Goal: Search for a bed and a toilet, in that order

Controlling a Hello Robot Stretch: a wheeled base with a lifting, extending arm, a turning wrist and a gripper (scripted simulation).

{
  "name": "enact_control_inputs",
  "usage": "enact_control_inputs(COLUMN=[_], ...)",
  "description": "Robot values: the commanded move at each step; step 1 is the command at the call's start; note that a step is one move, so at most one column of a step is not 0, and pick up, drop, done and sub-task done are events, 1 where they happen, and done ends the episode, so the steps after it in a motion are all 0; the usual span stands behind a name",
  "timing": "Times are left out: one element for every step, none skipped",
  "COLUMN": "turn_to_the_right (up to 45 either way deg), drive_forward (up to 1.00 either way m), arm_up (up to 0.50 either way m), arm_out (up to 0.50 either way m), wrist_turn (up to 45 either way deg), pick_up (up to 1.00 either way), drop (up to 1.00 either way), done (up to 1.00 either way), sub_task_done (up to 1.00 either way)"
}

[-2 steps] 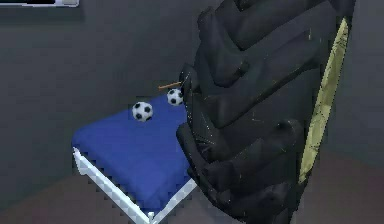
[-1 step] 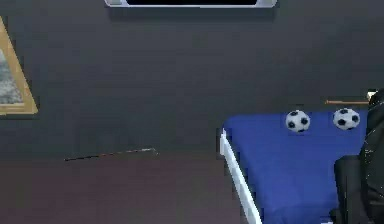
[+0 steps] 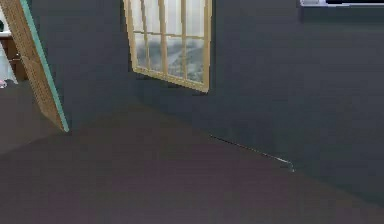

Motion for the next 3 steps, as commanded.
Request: enact_control_inputs(turn_to_the_right=[-45.0,-30.0,0.0], drive_forward=[0.00,0.00,1.00], arm_up=[0.00,0.00,0.00], arm_out=[0.00,0.00,0.00], wrist_turn=[0.0,0.0,0.0], pick_up=[0.00,0.00,0.00], drop=[0.00,0.00,0.00], done=[0.00,0.00,0.00], sub_task_done=[0.00,0.00,0.00])
